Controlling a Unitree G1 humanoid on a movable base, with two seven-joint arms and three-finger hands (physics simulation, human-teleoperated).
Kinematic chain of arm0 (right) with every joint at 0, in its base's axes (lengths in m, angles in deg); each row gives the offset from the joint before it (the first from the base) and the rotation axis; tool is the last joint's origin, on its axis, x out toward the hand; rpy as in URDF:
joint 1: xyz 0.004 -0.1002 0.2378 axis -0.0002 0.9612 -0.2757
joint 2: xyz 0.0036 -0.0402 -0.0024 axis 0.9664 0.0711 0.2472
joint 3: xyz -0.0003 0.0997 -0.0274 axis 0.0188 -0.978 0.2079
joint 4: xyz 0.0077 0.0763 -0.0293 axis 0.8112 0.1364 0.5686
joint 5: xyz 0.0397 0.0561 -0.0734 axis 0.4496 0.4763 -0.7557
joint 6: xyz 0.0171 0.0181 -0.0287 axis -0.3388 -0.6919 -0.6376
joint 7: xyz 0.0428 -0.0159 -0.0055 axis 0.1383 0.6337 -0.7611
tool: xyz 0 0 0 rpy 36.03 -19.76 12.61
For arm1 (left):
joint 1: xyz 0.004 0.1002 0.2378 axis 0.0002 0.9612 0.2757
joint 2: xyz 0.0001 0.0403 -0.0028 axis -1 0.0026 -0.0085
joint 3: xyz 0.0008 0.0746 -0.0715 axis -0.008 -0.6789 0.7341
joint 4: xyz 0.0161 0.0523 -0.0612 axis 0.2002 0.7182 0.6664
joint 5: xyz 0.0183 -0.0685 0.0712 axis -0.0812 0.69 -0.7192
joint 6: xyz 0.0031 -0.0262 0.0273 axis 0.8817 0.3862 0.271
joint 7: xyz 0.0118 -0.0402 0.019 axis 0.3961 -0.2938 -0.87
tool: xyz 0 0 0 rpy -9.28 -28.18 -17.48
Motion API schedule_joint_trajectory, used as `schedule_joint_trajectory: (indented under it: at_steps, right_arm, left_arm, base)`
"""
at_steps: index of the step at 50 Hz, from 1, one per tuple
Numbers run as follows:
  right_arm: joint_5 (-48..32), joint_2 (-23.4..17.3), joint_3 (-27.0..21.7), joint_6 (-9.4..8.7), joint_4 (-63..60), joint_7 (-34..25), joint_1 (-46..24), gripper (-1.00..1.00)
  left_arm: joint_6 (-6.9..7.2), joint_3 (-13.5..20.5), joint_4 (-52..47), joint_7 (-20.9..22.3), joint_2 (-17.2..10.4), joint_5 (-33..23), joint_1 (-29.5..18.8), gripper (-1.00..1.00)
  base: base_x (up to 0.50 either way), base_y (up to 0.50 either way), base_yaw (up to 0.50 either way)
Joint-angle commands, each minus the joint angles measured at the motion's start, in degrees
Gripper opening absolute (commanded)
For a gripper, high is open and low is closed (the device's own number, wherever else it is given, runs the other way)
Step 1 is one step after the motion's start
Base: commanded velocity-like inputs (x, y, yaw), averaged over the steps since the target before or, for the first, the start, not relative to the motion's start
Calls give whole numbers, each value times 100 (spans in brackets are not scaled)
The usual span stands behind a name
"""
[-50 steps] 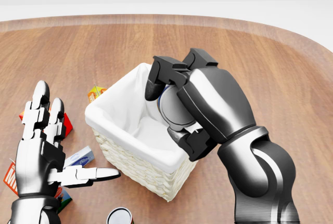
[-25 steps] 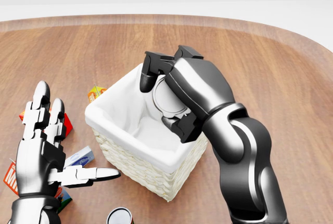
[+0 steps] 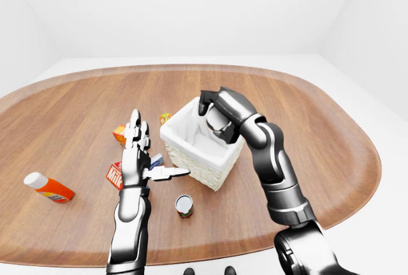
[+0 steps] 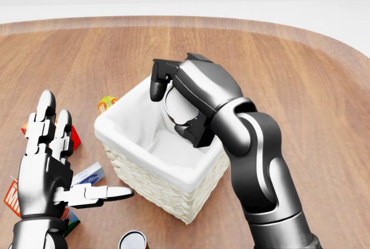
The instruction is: Pick up the alphabet soup, and put it in the basket.
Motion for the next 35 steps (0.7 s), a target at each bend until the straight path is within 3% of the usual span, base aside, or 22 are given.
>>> schedule_joint_trajectory:
  at_steps: [1,35]
  right_arm:
    - [74,50,-37,0,698,308,-397,-100]
    - [776,68,-49,0,2056,917,-696,-100]
  left_arm:
    - [0,3,8,5,-3,11,-7,100]
    - [0,6,37,21,-5,28,-18,100]
  base:
    - [0,0,0]
    - [0,0,0]
